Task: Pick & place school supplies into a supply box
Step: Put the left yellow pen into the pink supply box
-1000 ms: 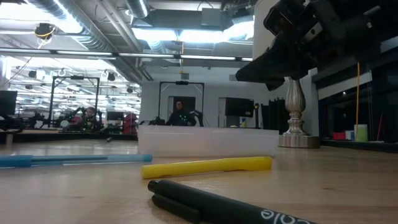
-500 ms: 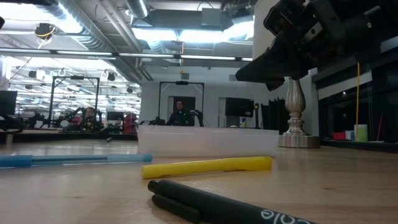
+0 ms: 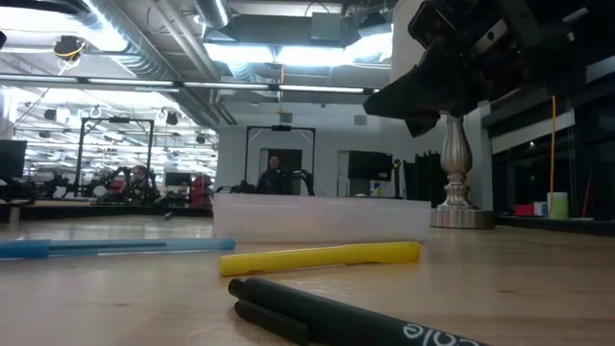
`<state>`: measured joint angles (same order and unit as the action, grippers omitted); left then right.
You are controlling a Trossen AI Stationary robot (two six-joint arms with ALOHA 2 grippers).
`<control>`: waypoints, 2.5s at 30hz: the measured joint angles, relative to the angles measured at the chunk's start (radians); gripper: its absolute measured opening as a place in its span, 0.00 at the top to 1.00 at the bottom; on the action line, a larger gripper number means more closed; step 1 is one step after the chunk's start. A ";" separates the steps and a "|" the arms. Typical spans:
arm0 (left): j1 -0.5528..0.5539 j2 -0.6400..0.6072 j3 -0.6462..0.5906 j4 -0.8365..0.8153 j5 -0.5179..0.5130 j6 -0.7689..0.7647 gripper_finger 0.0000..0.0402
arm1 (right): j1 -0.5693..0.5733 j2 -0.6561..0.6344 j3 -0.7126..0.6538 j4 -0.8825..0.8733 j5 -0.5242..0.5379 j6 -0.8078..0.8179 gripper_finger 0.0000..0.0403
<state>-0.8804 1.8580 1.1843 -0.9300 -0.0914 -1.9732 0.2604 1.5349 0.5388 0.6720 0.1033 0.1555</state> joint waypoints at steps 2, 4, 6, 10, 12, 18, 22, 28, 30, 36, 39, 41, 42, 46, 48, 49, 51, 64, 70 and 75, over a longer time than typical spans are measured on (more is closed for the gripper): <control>-0.001 0.000 0.000 -0.001 0.006 -0.006 0.64 | 0.000 0.000 0.000 0.001 -0.002 0.000 0.91; -0.001 0.001 0.000 -0.001 0.006 -0.005 0.64 | 0.000 0.000 0.000 0.005 -0.002 0.000 0.91; -0.001 0.001 -0.011 0.014 0.006 -0.007 0.64 | 0.000 0.000 0.000 0.010 -0.002 0.000 0.91; -0.001 -0.007 -0.086 0.106 0.016 -0.004 0.64 | 0.000 0.000 0.000 0.014 -0.003 -0.001 0.91; -0.001 -0.013 -0.131 0.160 0.024 0.006 0.64 | 0.000 0.000 0.000 0.014 -0.006 -0.001 0.91; -0.001 -0.023 -0.153 0.173 0.039 0.035 0.66 | 0.000 0.000 0.000 0.014 -0.022 -0.003 0.91; -0.001 -0.035 -0.159 0.169 0.033 0.048 0.75 | 0.000 0.000 0.000 0.015 -0.022 -0.002 0.91; -0.002 -0.037 -0.159 0.163 0.012 0.082 0.94 | 0.009 0.000 0.000 0.015 -0.018 0.019 0.91; -0.005 -0.039 -0.159 0.161 -0.014 0.087 0.95 | 0.017 0.000 0.000 0.015 -0.018 0.015 0.91; -0.013 -0.056 -0.165 0.157 -0.180 0.067 0.95 | 0.039 0.000 0.000 0.024 0.018 -0.033 0.91; -0.020 -0.085 -0.173 0.121 -0.273 0.087 0.95 | 0.053 0.000 0.000 0.029 0.070 -0.058 0.91; -0.020 -0.126 -0.169 0.102 -0.332 0.094 0.96 | 0.061 0.000 0.000 0.029 0.087 -0.077 0.91; -0.019 -0.147 -0.167 0.088 -0.362 0.102 0.96 | 0.065 0.000 0.000 0.029 0.087 -0.081 0.91; -0.012 -0.218 -0.169 0.019 -0.466 0.181 0.96 | 0.066 0.000 0.000 0.041 0.087 -0.082 0.91; -0.003 -0.258 -0.167 0.008 -0.507 0.232 0.96 | 0.066 0.000 0.000 0.049 0.092 -0.076 0.91; 0.004 -0.274 -0.167 0.002 -0.519 0.263 0.96 | 0.066 -0.001 0.000 0.054 0.094 -0.068 0.91; 0.018 -0.303 -0.167 0.009 -0.535 0.331 0.96 | 0.066 -0.008 0.000 0.066 0.109 -0.057 0.91; 0.122 -0.382 -0.165 0.234 -0.585 0.929 0.96 | 0.098 -0.015 -0.028 0.076 0.140 -0.015 0.98; 0.255 -0.382 -0.164 0.401 -0.444 1.199 0.96 | 0.113 -0.052 -0.064 0.082 0.140 -0.049 0.93; 0.349 -0.383 -0.164 0.514 -0.370 1.440 0.96 | 0.113 -0.092 -0.069 0.086 0.141 -0.107 0.96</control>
<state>-0.5314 1.4750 1.0203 -0.4161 -0.4609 -0.5329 0.3729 1.4432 0.4694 0.7581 0.2440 0.0489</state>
